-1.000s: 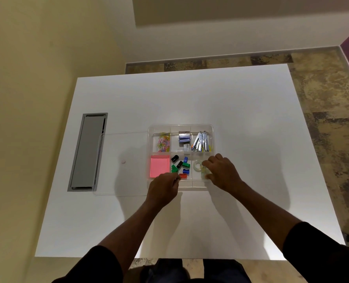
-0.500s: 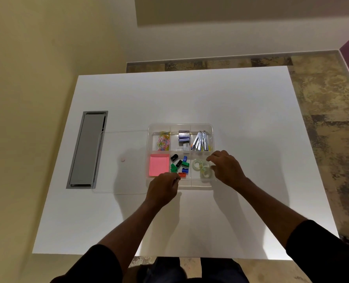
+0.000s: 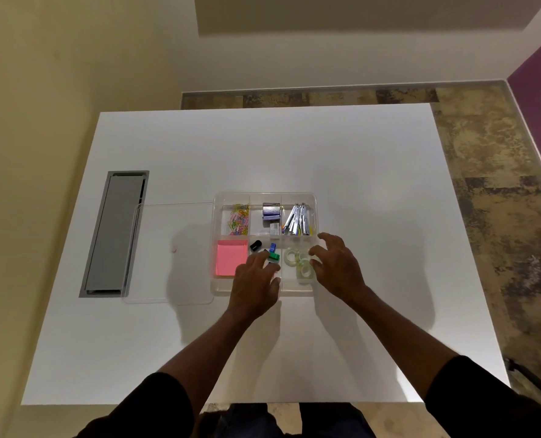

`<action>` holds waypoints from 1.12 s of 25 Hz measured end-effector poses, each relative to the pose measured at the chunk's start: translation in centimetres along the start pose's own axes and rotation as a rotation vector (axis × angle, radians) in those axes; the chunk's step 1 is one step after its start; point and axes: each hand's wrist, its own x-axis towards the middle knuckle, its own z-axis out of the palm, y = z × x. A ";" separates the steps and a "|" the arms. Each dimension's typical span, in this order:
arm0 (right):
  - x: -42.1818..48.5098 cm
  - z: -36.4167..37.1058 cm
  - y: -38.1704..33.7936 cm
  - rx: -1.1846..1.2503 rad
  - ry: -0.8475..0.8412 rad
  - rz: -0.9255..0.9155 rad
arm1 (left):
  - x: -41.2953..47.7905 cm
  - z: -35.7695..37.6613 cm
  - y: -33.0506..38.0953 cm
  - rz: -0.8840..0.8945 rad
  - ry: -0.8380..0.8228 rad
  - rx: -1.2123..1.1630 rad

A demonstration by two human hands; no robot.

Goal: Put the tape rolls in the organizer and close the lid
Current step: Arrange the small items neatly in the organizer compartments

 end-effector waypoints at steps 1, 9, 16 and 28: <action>0.0 0.3 -0.1 -0.008 0.008 -0.031 | 0.3 0.3 0.3 -0.001 -0.016 0.012; 1.0 2.2 0.5 -0.129 -0.047 -0.064 | 3.0 2.7 1.6 0.066 -0.048 0.208; 0.8 2.4 0.7 -0.111 -0.075 -0.049 | 4.8 2.9 1.8 -0.002 -0.067 0.266; 0.3 2.8 1.8 -0.104 -0.094 -0.006 | 6.8 2.6 2.4 -0.036 -0.063 0.311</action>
